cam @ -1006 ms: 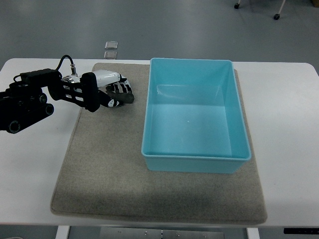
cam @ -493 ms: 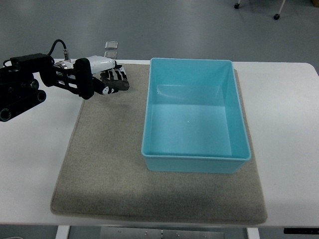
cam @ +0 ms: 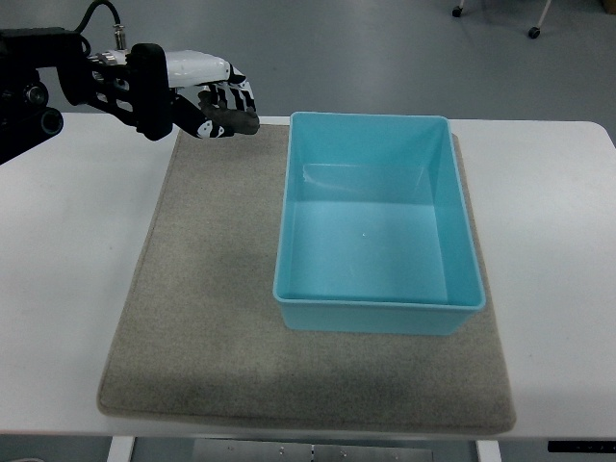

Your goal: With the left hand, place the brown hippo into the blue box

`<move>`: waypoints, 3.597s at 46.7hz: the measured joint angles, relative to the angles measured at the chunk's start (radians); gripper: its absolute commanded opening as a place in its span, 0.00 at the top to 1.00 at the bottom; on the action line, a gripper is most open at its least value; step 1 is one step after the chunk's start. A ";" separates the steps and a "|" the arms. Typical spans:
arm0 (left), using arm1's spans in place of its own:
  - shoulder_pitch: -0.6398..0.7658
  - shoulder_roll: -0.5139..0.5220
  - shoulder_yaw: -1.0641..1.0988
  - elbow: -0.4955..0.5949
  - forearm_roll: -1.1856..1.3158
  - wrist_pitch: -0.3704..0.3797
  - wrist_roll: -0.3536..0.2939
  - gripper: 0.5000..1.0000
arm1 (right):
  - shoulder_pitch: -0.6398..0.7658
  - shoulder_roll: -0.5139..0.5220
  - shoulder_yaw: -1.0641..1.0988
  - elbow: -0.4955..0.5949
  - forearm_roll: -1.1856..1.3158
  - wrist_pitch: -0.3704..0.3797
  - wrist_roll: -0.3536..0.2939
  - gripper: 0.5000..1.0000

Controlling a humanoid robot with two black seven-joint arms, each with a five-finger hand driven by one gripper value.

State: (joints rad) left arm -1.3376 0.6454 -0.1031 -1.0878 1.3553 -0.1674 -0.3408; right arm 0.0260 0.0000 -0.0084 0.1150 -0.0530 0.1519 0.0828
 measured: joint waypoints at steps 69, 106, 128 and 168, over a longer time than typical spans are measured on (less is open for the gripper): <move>0.107 -0.310 -0.117 0.033 -0.438 0.100 0.012 0.00 | 0.000 0.000 0.000 0.000 0.000 0.000 0.000 0.13; 0.342 -0.207 -0.277 0.392 -1.367 -0.429 0.139 0.00 | 0.000 0.000 0.000 0.000 0.000 0.000 0.000 0.13; 0.489 -0.215 -0.582 0.508 -1.578 -0.444 0.519 0.00 | 0.000 0.000 0.000 0.000 0.000 0.000 0.000 0.13; 0.514 -0.225 -0.722 0.508 -1.593 -0.443 0.540 0.00 | 0.000 0.000 0.000 0.000 0.000 0.000 0.000 0.13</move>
State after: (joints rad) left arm -0.8238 0.4202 -0.8254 -0.5799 -0.2378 -0.6108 0.1991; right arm 0.0261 0.0000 -0.0083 0.1150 -0.0534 0.1517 0.0828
